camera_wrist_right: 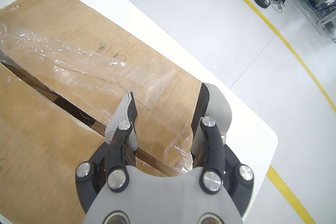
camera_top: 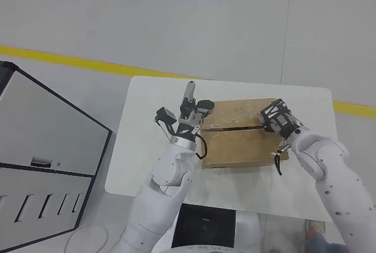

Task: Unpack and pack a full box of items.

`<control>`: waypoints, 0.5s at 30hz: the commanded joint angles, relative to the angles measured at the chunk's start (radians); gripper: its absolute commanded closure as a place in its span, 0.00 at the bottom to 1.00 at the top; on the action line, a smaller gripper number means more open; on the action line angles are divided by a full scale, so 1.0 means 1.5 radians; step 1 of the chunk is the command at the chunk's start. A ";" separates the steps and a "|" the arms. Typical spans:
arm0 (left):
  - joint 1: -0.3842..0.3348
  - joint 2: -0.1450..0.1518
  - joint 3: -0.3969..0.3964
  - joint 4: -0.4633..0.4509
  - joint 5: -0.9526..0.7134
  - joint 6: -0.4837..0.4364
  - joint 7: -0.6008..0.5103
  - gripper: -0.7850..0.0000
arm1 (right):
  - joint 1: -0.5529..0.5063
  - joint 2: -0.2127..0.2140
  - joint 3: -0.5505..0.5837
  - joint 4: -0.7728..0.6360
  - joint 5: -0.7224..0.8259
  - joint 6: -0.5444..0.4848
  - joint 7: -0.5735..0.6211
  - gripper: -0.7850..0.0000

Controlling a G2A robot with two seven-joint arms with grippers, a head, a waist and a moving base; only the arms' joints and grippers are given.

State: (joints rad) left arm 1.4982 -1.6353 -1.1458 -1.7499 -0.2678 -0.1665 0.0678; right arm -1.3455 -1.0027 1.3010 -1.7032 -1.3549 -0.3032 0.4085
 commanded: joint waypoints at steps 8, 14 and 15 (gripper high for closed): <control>0.000 0.000 0.000 0.000 0.000 0.000 0.000 0.00 | 0.009 -0.008 -0.027 0.016 -0.056 0.042 -0.020 0.53; 0.000 0.000 0.000 0.000 0.000 0.000 0.000 0.00 | 0.020 -0.015 -0.043 0.033 -0.073 0.063 -0.032 0.55; 0.000 0.000 0.000 0.000 0.000 0.000 0.000 0.00 | 0.022 -0.016 -0.045 0.035 -0.079 0.068 -0.034 0.55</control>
State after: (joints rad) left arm 1.4982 -1.6353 -1.1458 -1.7499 -0.2678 -0.1665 0.0678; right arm -1.3148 -1.0247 1.2357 -1.6538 -1.4667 -0.2087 0.3602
